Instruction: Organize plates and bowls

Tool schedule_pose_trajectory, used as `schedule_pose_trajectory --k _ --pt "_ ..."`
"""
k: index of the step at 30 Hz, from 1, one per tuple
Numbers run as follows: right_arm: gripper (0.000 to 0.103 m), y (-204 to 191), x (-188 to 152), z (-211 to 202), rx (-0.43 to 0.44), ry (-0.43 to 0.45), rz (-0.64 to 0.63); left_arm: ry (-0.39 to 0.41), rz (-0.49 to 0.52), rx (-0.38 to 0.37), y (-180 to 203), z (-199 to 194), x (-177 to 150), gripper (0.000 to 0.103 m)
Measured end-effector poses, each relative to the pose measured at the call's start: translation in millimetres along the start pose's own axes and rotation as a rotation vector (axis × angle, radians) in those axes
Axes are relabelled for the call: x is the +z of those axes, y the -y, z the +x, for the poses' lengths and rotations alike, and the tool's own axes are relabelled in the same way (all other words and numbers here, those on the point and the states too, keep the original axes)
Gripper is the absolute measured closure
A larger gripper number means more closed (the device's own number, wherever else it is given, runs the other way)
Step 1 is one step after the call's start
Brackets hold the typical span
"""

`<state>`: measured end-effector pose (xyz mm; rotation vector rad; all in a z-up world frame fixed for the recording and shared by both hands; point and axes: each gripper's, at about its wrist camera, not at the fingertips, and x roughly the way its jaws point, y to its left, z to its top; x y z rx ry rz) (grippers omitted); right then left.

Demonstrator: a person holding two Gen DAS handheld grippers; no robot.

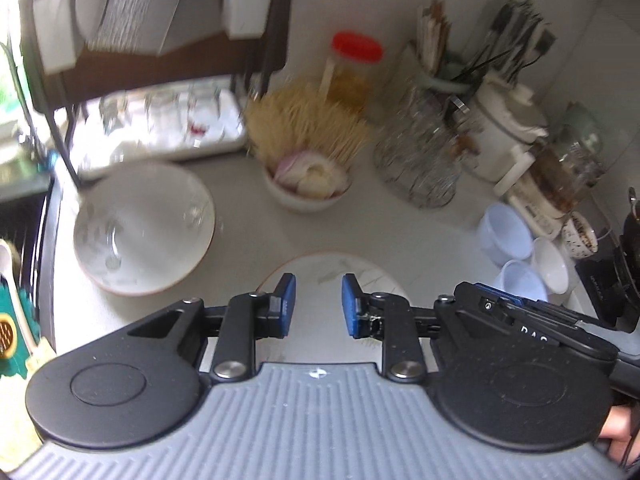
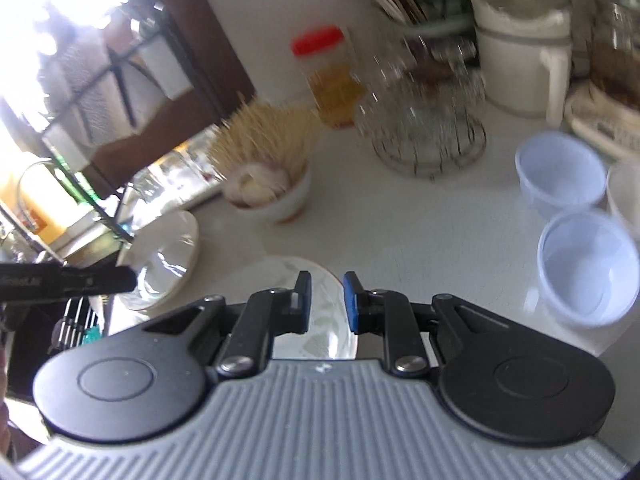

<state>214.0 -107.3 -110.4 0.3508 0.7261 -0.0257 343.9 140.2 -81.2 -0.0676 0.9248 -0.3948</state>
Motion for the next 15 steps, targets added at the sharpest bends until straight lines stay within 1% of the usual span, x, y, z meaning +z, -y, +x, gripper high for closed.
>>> schedule_pose_trajectory --k 4,9,11,13,15 --pt "0.081 -8 8 -26 0.012 0.053 -0.030 0.036 -0.001 -0.013 8 -19 5 0.073" --pt "0.081 -16 14 -55 0.034 0.095 -0.065 0.075 0.008 -0.015 18 -42 6 0.067" --pt "0.081 -20 15 -66 0.039 0.109 -0.087 0.083 0.038 -0.015 23 -51 2 0.062" --pt "0.081 -23 15 -75 0.042 0.128 -0.099 0.096 0.071 0.004 29 -60 -5 0.060" --pt "0.081 -24 14 -83 0.054 0.136 -0.104 0.086 0.078 0.007 31 -66 -12 0.058"
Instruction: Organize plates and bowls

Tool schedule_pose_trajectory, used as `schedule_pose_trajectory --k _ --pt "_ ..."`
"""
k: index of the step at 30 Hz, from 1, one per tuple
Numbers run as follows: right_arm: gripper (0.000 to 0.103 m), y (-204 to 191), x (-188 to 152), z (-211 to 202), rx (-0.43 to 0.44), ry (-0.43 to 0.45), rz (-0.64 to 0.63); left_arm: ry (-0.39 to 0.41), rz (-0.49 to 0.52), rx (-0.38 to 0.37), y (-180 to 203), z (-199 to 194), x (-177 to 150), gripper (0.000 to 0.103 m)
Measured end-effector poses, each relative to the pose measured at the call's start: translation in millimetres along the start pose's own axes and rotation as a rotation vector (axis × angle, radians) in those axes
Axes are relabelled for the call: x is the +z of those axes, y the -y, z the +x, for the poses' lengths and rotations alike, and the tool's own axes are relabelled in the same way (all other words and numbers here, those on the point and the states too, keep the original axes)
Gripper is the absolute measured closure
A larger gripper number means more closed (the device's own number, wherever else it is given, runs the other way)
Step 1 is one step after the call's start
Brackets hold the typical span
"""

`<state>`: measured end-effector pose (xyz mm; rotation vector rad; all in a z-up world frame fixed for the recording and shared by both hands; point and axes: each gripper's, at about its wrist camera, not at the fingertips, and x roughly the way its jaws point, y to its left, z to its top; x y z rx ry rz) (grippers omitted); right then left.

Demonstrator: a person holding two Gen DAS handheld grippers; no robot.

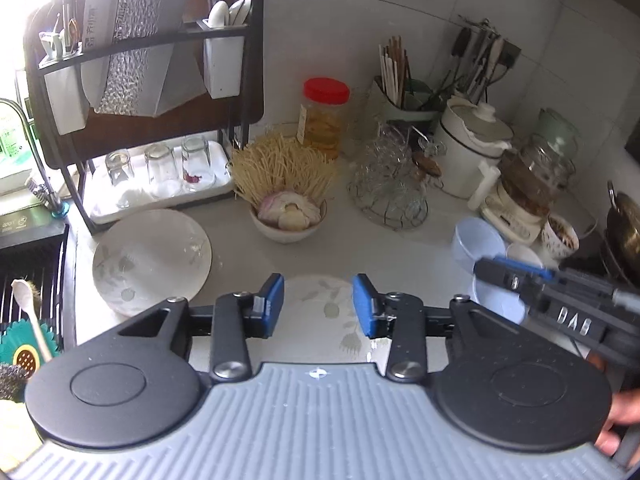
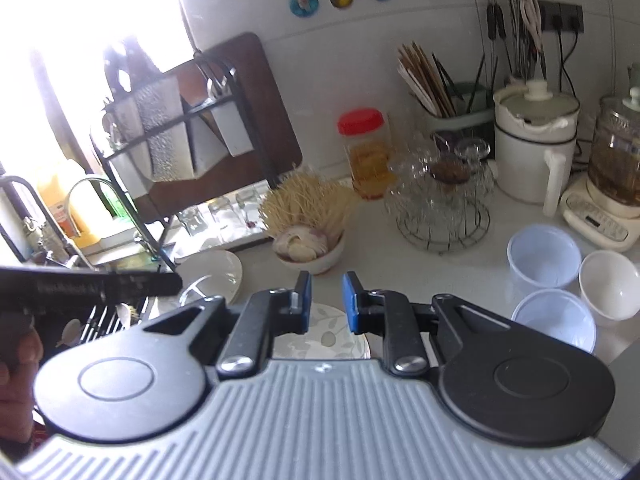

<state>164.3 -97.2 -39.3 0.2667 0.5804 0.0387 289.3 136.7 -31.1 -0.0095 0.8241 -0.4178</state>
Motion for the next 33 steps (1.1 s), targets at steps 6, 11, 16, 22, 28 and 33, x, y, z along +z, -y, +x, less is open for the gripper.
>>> schedule_pose_trajectory --k 6,11,16,22,28,33 --pt "0.081 -3 -2 -18 0.020 0.012 -0.043 0.012 -0.061 -0.004 1 -17 -15 0.052" --pt "0.081 0 -3 -23 0.058 -0.005 -0.055 0.032 -0.113 0.025 2 -25 -23 0.046" --pt "0.081 7 -7 -24 0.083 -0.033 -0.067 0.044 -0.160 0.052 6 -28 -29 0.044" --pt "0.081 13 -16 -22 0.093 -0.083 -0.092 0.007 -0.192 0.057 13 -21 -35 0.044" --pt "0.081 17 -19 -19 0.098 -0.103 -0.088 -0.013 -0.213 0.080 11 -15 -39 0.044" --pt "0.081 18 -16 -7 0.092 -0.121 -0.074 -0.017 -0.226 0.086 2 -5 -33 0.044"
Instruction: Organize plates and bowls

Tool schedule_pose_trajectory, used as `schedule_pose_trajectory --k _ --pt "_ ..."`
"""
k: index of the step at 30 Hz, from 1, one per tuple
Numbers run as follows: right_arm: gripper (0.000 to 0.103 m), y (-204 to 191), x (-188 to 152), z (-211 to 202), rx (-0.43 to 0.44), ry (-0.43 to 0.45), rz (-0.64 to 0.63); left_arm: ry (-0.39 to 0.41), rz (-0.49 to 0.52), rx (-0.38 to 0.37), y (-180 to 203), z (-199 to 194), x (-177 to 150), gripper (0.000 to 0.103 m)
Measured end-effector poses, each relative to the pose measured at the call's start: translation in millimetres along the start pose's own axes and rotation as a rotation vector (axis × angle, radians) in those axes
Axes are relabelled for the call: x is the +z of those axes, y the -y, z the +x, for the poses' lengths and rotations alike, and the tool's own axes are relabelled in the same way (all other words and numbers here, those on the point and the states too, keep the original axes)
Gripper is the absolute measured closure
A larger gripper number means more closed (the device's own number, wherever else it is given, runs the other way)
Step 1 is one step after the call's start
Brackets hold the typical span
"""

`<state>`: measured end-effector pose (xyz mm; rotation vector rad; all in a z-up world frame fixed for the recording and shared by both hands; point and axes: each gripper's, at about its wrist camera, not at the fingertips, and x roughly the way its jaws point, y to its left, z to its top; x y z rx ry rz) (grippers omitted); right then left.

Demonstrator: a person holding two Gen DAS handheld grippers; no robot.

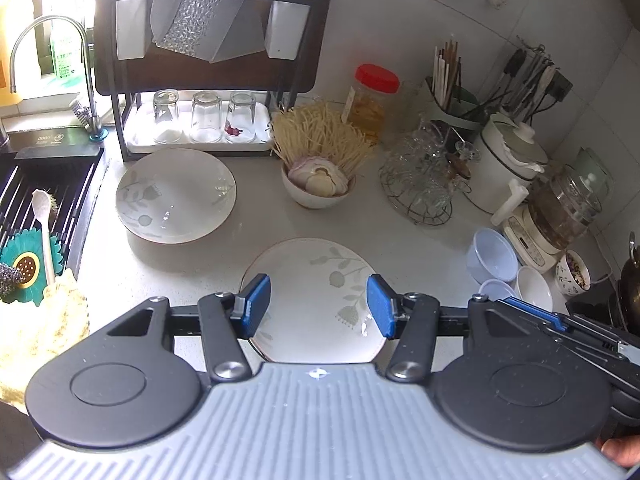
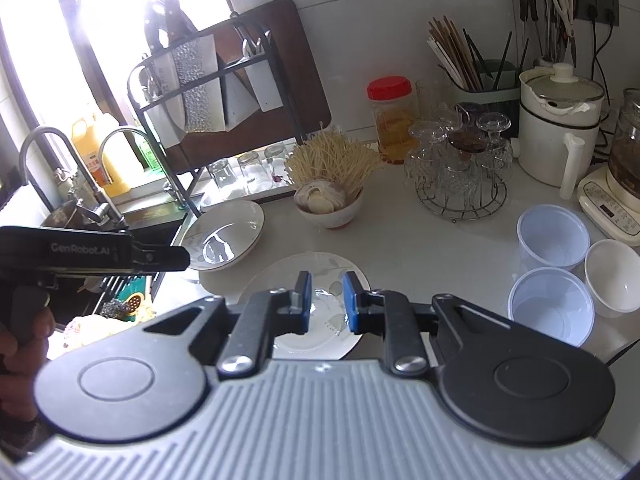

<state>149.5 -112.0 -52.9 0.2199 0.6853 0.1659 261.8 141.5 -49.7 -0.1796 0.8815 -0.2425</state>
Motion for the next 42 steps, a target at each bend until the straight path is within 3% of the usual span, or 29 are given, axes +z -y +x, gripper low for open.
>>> schedule_pose_trajectory --k 7,9,11,15,19,21,23,24,26,39,42 --pt "0.081 -6 14 24 -0.035 -0.003 0.004 -0.005 0.020 0.001 -14 21 22 0.043" --pt "0.079 -7 19 32 -0.045 -0.004 0.001 0.006 0.068 0.023 -16 28 26 0.041" --pt "0.066 -7 23 39 -0.042 -0.012 0.003 -0.002 0.066 0.024 -25 35 30 0.041" --pt "0.064 -11 32 57 -0.042 -0.036 0.006 -0.020 0.057 0.052 -43 48 41 0.041" --pt "0.063 -19 42 76 -0.034 -0.056 -0.007 0.014 0.042 0.091 -65 54 51 0.037" --pt "0.052 -24 47 87 -0.014 -0.071 -0.017 0.020 0.015 0.102 -80 60 56 0.037" --pt "0.022 -29 51 98 -0.002 -0.066 -0.018 0.032 -0.007 0.116 -95 68 59 0.035" --pt "0.018 -31 53 104 -0.004 -0.059 -0.018 0.039 -0.011 0.124 -103 75 59 0.035" --pt "0.018 -33 55 122 -0.018 -0.081 -0.024 0.023 -0.023 0.164 -120 88 61 0.035" --pt "0.019 -68 58 218 0.054 -0.218 -0.057 -0.031 -0.138 0.206 -221 153 71 0.035" --pt "0.025 -81 56 241 0.077 -0.257 -0.067 -0.051 -0.135 0.205 -237 168 76 0.036"
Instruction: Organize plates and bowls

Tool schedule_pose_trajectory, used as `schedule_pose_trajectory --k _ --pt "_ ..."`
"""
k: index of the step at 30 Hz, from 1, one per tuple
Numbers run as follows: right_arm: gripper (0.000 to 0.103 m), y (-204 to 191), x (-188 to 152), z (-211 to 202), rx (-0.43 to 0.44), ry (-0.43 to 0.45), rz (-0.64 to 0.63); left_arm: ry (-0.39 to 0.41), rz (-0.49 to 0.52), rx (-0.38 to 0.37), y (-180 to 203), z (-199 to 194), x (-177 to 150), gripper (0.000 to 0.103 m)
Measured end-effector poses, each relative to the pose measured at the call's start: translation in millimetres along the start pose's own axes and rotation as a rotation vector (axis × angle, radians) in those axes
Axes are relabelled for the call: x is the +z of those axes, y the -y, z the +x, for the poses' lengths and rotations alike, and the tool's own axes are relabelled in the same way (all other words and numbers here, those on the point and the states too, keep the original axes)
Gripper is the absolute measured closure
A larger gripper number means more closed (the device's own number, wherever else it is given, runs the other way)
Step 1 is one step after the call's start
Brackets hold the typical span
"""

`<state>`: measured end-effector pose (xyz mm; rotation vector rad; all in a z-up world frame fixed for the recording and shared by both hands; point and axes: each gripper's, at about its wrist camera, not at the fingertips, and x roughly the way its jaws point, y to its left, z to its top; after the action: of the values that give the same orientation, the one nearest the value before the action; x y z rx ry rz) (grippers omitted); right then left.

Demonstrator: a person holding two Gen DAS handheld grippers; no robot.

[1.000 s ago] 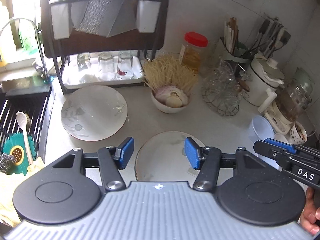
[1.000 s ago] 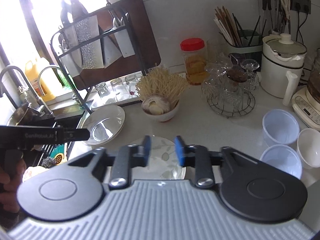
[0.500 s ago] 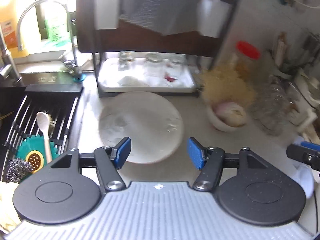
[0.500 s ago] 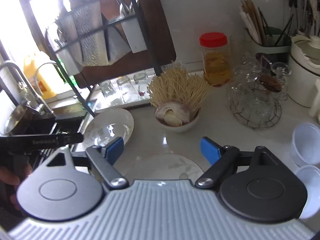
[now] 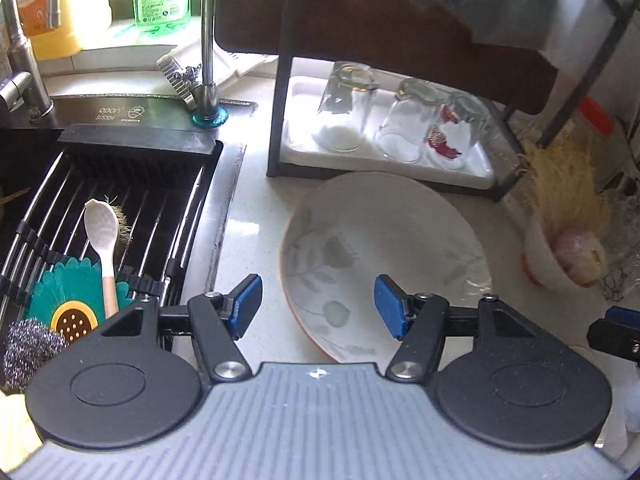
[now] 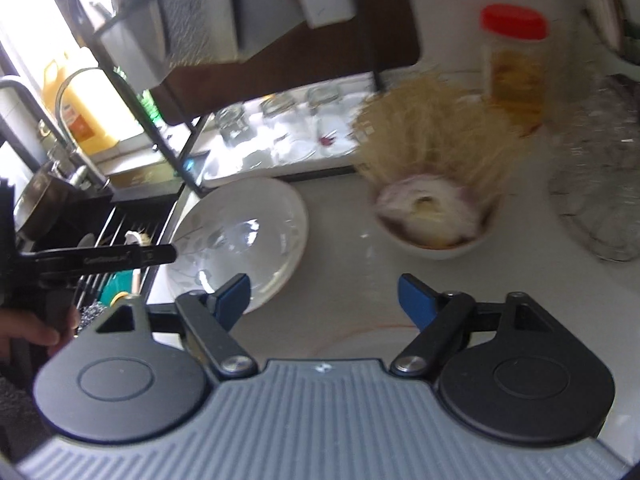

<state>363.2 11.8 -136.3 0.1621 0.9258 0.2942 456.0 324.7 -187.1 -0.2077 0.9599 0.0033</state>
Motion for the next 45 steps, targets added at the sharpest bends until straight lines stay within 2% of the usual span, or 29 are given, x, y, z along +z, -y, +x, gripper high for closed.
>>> schedule_pose_trajectory --k 1,2,4,7,9,12,14,16,17,19,24,26,29,33,39,45 --pt "0.028 -4 1 8 0.010 -0.010 -0.007 -0.008 0.000 -0.004 -4 5 2 0.036" --pt "0.038 -7 3 15 0.023 -0.020 -0.012 -0.013 0.000 -0.011 -7 10 4 0.037" --pt "0.046 -13 6 30 0.034 -0.046 -0.004 -0.026 0.004 -0.025 -13 17 7 0.037" --pt "0.047 -17 12 50 0.032 -0.075 0.019 -0.046 -0.006 -0.041 -22 31 12 0.039" --pt "0.048 -20 15 61 0.023 -0.092 0.016 -0.066 -0.021 -0.049 -31 43 15 0.044" --pt "0.060 -21 19 78 0.007 -0.124 0.023 -0.085 -0.056 -0.085 -43 55 23 0.053" --pt "0.064 -20 20 86 -0.002 -0.126 0.044 -0.102 -0.052 -0.121 -46 61 29 0.061" --pt "0.065 -17 19 92 0.000 -0.139 0.072 -0.113 -0.041 -0.139 -45 65 33 0.064" --pt "0.065 -17 19 95 -0.002 -0.148 0.075 -0.121 -0.047 -0.148 -46 67 35 0.070" --pt "0.067 -17 21 100 -0.003 -0.157 0.069 -0.119 -0.074 -0.163 -48 70 40 0.075" --pt "0.072 -11 26 111 0.014 -0.154 0.108 -0.145 -0.072 -0.189 -48 80 48 0.080" --pt "0.078 -11 25 115 0.016 -0.160 0.112 -0.153 -0.061 -0.197 -48 82 52 0.083" --pt "0.083 -9 24 118 0.013 -0.162 0.124 -0.168 -0.034 -0.212 -47 84 55 0.083" --pt "0.084 -8 22 121 0.016 -0.154 0.133 -0.186 0.012 -0.232 -45 90 57 0.083" --pt "0.086 -9 26 119 0.010 -0.162 0.133 -0.207 -0.045 -0.249 -53 95 60 0.083" --pt "0.086 -7 25 113 -0.004 -0.162 0.151 -0.239 -0.041 -0.276 -49 96 58 0.083"
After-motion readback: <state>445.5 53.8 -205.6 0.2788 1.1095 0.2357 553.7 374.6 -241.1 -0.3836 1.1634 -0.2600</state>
